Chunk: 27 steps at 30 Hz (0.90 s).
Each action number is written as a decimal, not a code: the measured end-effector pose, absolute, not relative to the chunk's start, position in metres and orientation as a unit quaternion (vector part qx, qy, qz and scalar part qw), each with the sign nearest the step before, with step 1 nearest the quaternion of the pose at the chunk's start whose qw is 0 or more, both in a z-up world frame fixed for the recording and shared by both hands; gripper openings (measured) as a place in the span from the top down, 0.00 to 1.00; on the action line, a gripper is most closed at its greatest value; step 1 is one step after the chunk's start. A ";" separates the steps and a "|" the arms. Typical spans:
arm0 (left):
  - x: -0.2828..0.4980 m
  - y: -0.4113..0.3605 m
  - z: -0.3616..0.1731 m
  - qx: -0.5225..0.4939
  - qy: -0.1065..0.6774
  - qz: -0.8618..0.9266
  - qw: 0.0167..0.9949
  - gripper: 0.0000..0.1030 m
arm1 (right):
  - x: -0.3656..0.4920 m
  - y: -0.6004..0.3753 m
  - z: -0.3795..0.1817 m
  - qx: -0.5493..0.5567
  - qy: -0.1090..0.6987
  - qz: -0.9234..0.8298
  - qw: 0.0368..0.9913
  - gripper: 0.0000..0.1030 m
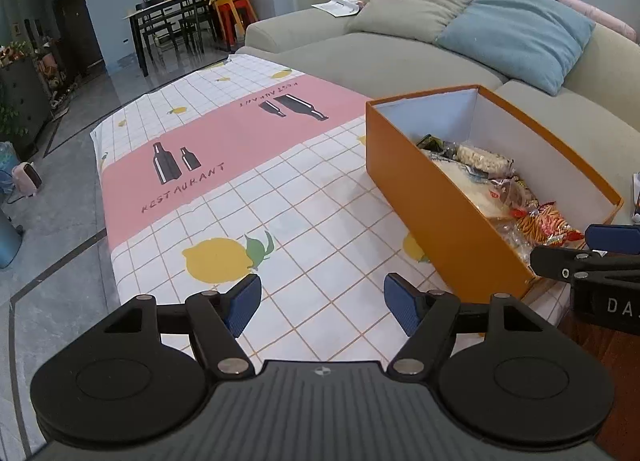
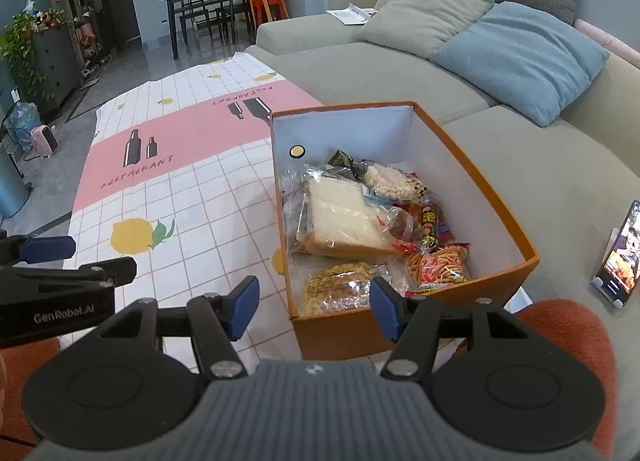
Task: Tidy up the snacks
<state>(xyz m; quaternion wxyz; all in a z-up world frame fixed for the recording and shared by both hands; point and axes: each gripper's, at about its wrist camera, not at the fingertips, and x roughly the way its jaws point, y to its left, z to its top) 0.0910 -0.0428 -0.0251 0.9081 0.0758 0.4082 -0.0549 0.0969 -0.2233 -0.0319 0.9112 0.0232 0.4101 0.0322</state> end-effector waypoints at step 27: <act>0.092 -0.042 -0.025 0.072 0.421 -0.054 0.903 0.19 | 0.094 -0.214 -0.033 0.013 0.411 0.046 0.910 0.42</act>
